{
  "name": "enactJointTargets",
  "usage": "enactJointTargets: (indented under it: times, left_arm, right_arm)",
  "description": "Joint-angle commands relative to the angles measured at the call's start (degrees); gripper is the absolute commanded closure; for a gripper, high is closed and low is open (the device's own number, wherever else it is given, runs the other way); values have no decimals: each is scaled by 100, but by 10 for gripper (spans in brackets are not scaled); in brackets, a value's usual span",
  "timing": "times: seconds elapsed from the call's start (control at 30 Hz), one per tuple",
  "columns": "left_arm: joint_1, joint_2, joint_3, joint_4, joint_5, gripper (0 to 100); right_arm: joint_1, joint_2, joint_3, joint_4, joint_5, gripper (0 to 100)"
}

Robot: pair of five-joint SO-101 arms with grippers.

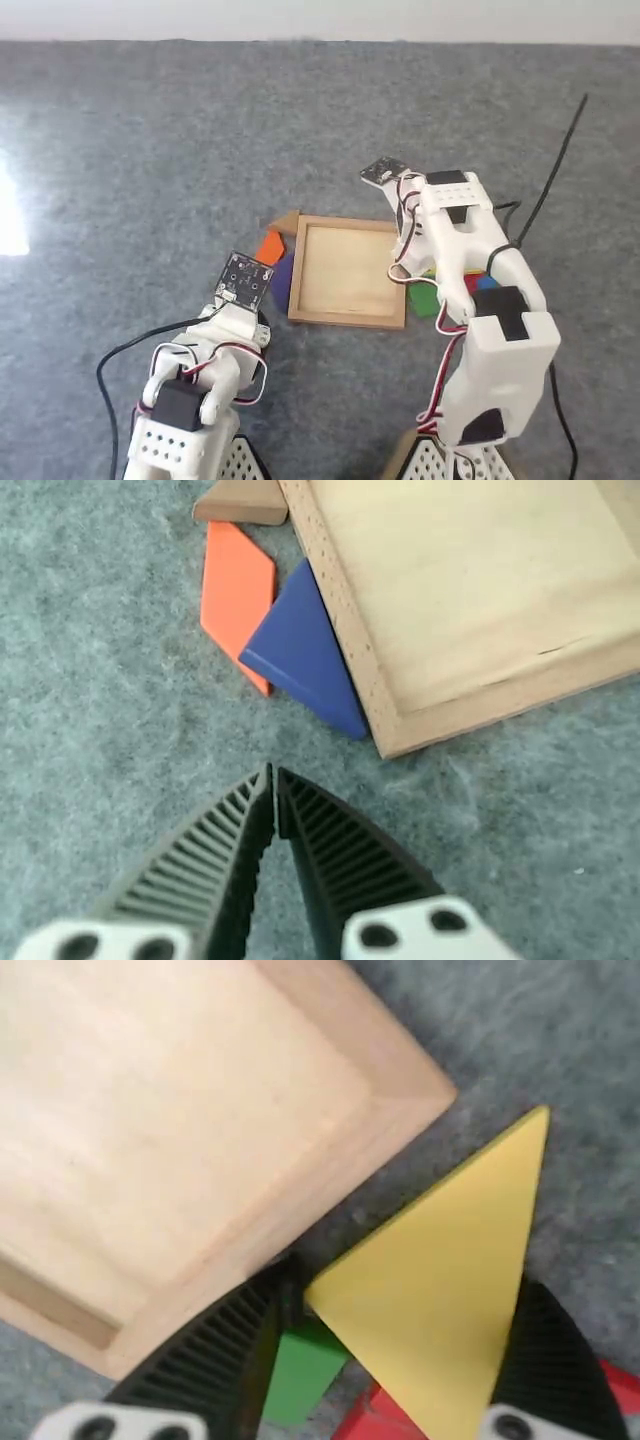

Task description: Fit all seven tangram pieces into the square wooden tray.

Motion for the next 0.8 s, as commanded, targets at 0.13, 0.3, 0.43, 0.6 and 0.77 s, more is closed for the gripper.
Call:
enactJointTargets:
  times: [0.13, 0.3, 0.43, 0.6, 0.77]
  left_arm:
    - [-18, -114, -75, 18, -35, 985]
    - [-18, -114, -75, 18, -35, 985]
    - [-18, -114, -75, 18, -35, 985]
    - [-18, -114, -75, 18, -35, 985]
    - [-18, -114, -75, 18, -35, 985]
  right_arm:
    - [-66, 4, 62, 110, -70, 677]
    - [145, -48, 44, 356, 879, 677]
    - [233, 13, 62, 312, 1046, 677]
    - [242, 13, 70, 295, 1046, 677]
    - [224, 4, 44, 180, 677, 677]
